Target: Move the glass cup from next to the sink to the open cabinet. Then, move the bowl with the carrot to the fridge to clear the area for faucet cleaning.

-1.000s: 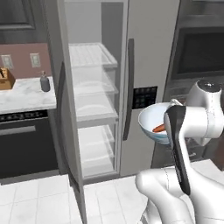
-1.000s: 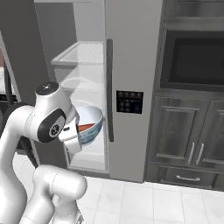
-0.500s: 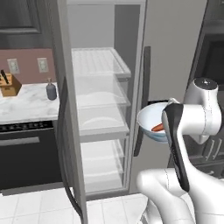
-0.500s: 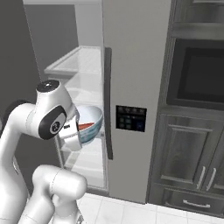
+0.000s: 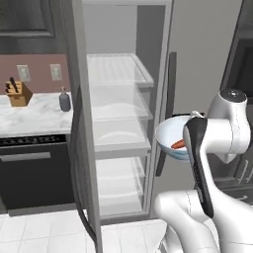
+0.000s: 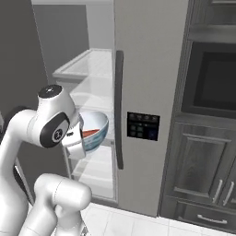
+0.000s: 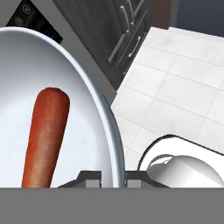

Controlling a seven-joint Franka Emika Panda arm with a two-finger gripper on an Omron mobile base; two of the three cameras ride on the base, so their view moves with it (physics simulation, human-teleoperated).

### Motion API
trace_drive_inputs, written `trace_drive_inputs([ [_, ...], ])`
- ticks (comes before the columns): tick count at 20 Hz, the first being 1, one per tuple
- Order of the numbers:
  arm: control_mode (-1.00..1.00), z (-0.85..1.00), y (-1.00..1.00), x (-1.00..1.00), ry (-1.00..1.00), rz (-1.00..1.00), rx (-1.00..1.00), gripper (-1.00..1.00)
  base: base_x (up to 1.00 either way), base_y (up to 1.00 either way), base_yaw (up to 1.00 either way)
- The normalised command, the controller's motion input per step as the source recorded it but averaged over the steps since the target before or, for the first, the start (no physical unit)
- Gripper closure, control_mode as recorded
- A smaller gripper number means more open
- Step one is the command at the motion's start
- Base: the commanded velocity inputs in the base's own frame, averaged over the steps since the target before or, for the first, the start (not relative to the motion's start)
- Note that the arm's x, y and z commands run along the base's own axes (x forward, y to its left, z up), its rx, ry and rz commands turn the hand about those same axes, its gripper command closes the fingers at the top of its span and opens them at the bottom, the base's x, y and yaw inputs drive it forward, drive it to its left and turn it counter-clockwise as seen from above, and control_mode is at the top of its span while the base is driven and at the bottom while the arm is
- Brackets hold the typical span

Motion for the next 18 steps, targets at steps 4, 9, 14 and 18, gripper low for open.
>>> trace_drive_inputs([
  [4,1.0,0.0,0.0,0.0,0.0,0.0,0.0,1.0,0.15,0.52,0.12],
  [9,1.0,0.0,0.0,0.0,0.0,0.0,0.0,1.0,0.22,0.18,0.04],
  [14,1.0,0.0,0.0,0.0,0.0,0.0,0.0,1.0,0.51,0.0,0.0],
  [18,1.0,0.0,0.0,0.0,0.0,0.0,0.0,1.0,0.63,0.0,0.0],
])
